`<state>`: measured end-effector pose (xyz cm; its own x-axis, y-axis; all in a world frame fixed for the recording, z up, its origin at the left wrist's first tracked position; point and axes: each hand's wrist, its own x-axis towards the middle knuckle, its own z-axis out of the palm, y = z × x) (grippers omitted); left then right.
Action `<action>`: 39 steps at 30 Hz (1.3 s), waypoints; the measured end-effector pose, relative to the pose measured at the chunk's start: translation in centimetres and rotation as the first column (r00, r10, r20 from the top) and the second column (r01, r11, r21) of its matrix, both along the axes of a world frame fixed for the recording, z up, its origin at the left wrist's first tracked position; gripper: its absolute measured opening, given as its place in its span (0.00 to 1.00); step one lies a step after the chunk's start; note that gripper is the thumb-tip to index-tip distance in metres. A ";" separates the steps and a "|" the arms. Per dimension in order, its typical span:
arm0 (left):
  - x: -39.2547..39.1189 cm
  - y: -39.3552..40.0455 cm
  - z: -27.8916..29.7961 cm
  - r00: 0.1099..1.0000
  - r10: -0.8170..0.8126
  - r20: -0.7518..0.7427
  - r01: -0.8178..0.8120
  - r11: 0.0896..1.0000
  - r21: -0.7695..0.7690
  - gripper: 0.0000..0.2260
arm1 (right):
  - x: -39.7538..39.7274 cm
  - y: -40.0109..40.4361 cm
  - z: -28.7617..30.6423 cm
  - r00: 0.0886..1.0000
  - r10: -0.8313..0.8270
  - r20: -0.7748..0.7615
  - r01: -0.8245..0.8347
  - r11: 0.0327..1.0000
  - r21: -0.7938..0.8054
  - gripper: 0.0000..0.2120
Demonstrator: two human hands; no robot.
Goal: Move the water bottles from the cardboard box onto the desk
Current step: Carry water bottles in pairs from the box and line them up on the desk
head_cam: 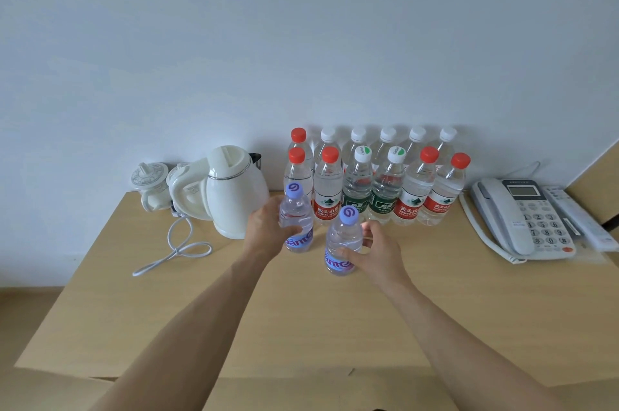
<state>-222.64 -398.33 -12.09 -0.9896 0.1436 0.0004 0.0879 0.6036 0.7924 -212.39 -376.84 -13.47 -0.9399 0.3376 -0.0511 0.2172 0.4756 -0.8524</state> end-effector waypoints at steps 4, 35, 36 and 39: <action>0.0 -0.4 -0.3 1.000 -0.012 0.017 0.012 1.000 0.012 0.27 | 0.1 -0.5 0.4 1.000 -0.021 0.000 0.021 1.000 -0.009 0.26; -0.1 -0.7 0.5 0.996 -0.022 0.082 0.022 1.000 0.000 0.25 | -5.3 -0.6 1.6 0.994 0.101 -0.031 -0.102 0.994 -0.042 0.18; -0.1 -0.8 0.6 0.996 -0.030 0.084 0.031 0.999 -0.009 0.25 | -5.3 -0.6 1.6 0.993 0.109 -0.036 -0.110 0.994 -0.006 0.18; -0.2 -0.8 1.3 0.998 -0.039 0.059 0.040 0.999 -0.029 0.26 | -5.1 -0.9 2.0 0.999 0.044 -0.020 -0.043 0.998 0.056 0.28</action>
